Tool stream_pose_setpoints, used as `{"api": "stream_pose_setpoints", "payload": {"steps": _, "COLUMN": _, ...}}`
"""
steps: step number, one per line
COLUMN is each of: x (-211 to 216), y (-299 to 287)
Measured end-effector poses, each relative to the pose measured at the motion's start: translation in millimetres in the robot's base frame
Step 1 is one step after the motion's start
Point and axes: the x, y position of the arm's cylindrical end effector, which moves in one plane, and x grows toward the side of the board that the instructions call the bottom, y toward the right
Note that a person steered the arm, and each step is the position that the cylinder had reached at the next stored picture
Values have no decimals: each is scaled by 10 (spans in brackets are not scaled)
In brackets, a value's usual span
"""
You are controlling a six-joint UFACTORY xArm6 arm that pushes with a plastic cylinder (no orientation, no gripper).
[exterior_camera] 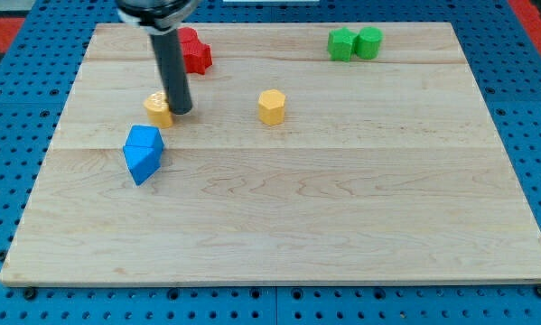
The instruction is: Slide the hexagon towards the yellow heart
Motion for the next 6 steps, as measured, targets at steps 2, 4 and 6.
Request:
{"api": "stream_pose_setpoints", "payload": {"steps": 2, "x": -644, "y": 199}}
{"api": "stream_pose_setpoints", "payload": {"steps": 4, "x": -479, "y": 1598}}
{"api": "stream_pose_setpoints", "payload": {"steps": 6, "x": -86, "y": 1778}}
